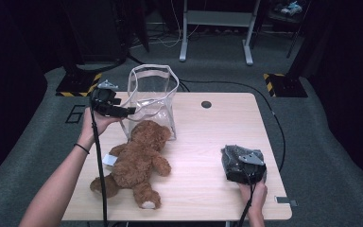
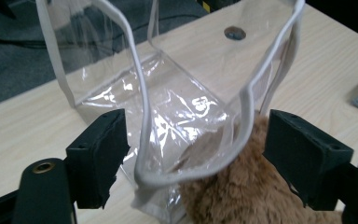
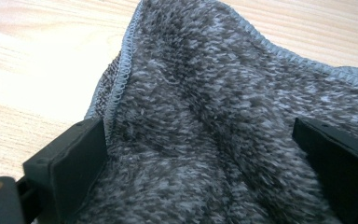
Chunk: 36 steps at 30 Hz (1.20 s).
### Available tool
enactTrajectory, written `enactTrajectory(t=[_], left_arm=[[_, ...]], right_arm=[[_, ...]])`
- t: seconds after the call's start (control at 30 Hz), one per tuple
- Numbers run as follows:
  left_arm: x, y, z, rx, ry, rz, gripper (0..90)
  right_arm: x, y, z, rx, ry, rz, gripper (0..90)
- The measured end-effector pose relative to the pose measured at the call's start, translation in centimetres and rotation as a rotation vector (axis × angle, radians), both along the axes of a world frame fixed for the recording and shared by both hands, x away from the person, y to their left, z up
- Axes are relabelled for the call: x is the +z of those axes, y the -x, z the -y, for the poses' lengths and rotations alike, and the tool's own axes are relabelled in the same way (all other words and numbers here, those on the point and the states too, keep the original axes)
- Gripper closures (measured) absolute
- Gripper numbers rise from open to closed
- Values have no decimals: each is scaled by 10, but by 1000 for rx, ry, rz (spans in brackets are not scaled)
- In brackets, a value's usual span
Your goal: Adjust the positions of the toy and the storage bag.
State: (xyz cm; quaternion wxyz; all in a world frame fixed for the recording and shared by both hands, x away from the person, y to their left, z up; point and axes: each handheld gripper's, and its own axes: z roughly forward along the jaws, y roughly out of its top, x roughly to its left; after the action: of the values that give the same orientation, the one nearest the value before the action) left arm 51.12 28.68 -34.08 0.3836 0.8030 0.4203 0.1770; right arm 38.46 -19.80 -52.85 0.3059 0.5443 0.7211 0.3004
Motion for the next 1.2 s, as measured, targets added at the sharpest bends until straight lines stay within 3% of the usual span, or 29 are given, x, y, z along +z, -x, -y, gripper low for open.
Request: enactTrajectory(t=[0.1,0.17,0.37,0.67,0.87,0.9,0.93,1.2], left_arm=[[-5,1,-1,-3,-14,-11,245],[-10,0,-2,0,-23,-26,351],[-12,-1,-2,23,-59,-32,512],[-13,-7,5,36,-52,-4,708],[-12,-15,8,43,-47,7,737],[-14,-16,11,65,-12,17,738],[-13,-17,10,58,-25,16,738],[-14,-28,17,92,7,27,738]], right_arm=[[0,0,0,-2,6,-2,39],[0,0,0,-3,6,-1,39],[0,1,-1,-10,4,-4,39],[0,1,-1,-10,4,-4,39],[0,1,-1,-10,5,-4,39],[0,1,-1,-10,4,-4,39],[0,1,-1,-10,4,-4,39],[0,1,-1,-9,6,-8,39]])
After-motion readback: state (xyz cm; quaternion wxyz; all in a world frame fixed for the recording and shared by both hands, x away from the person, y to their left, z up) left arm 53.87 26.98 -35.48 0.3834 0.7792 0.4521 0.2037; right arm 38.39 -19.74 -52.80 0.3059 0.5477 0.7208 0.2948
